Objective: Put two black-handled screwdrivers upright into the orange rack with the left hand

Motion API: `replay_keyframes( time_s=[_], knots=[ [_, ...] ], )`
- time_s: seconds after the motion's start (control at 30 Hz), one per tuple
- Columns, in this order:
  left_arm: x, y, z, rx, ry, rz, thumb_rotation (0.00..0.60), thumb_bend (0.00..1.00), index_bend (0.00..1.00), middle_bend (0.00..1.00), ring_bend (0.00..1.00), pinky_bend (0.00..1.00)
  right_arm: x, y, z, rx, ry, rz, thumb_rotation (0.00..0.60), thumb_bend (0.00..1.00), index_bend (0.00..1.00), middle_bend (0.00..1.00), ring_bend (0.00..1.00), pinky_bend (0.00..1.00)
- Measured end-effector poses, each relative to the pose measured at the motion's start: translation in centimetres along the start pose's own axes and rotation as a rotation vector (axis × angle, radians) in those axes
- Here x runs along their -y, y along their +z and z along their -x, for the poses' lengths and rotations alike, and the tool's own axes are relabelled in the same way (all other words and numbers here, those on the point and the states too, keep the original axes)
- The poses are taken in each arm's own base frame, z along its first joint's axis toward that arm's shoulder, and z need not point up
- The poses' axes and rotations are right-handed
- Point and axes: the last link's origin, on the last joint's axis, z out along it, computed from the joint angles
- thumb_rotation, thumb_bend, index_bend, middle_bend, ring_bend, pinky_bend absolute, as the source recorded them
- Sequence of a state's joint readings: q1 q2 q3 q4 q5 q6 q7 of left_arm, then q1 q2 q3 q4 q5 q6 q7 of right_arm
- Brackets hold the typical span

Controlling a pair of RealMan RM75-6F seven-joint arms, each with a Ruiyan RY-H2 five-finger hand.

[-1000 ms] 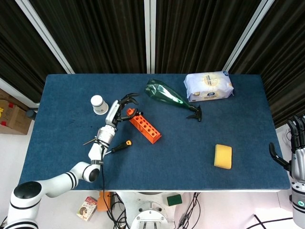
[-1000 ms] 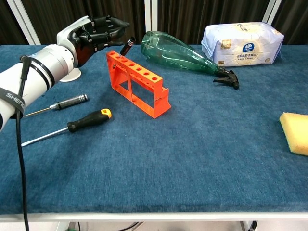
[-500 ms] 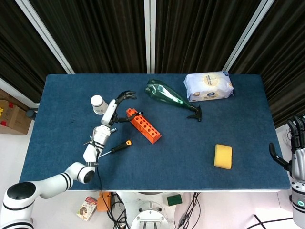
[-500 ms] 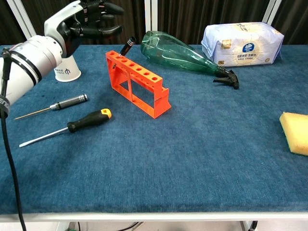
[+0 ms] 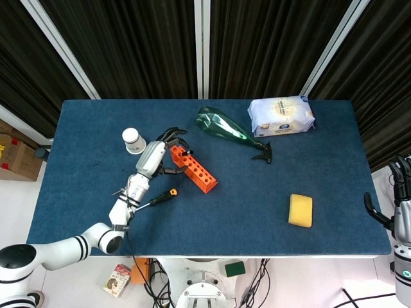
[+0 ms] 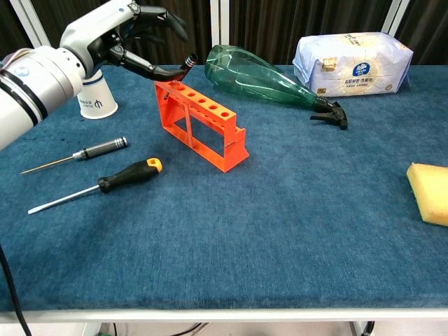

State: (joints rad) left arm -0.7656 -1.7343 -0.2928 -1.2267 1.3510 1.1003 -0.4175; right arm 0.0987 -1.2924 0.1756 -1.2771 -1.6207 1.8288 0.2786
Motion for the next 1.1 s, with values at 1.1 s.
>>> replay_keyframes(
  time_s=[1.1],
  knots=[
    [-0.9,2.0,1.0,0.060,-0.008,-0.109,0.600,0.34,0.48,0.17,0.07,0.16,-0.7,0.2,0.1,0.004,0.013,0.010,0.600,0.38,0.00,0.00,0.00,0.00]
  ],
)
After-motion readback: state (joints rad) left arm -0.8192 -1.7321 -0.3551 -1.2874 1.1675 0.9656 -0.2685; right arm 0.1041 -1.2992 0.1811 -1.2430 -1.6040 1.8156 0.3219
